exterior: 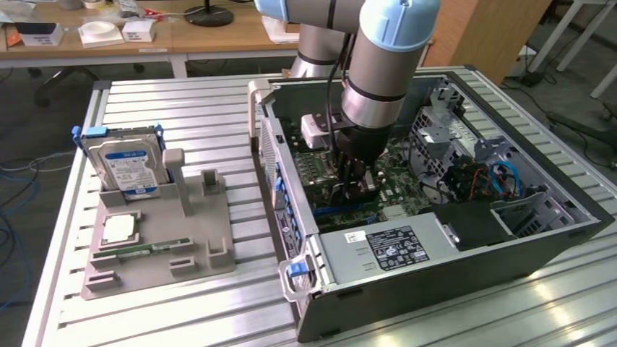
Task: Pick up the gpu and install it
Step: 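Insert the gpu into the slot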
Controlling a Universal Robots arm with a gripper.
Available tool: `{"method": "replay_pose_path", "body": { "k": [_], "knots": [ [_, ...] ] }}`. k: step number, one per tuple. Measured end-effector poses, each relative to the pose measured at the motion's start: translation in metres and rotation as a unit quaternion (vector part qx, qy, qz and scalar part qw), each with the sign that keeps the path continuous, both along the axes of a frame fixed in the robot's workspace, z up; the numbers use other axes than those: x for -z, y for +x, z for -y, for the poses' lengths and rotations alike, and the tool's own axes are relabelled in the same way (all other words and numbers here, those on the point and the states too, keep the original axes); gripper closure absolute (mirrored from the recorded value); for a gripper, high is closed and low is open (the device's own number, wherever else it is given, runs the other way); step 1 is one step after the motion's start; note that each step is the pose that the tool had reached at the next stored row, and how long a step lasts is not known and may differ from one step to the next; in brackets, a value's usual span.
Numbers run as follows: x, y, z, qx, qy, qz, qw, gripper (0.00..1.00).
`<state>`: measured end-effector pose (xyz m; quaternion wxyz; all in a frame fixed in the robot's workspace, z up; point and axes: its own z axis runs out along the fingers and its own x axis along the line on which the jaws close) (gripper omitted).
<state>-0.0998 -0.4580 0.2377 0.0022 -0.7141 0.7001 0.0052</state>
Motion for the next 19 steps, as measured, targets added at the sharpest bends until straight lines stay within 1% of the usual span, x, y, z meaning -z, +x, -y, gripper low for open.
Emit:
{"method": "replay_pose_path", "body": {
  "k": [19],
  "knots": [
    [0.0, 0.0, 0.0, 0.0, 0.0, 0.0, 1.0, 0.73]
  ]
}}
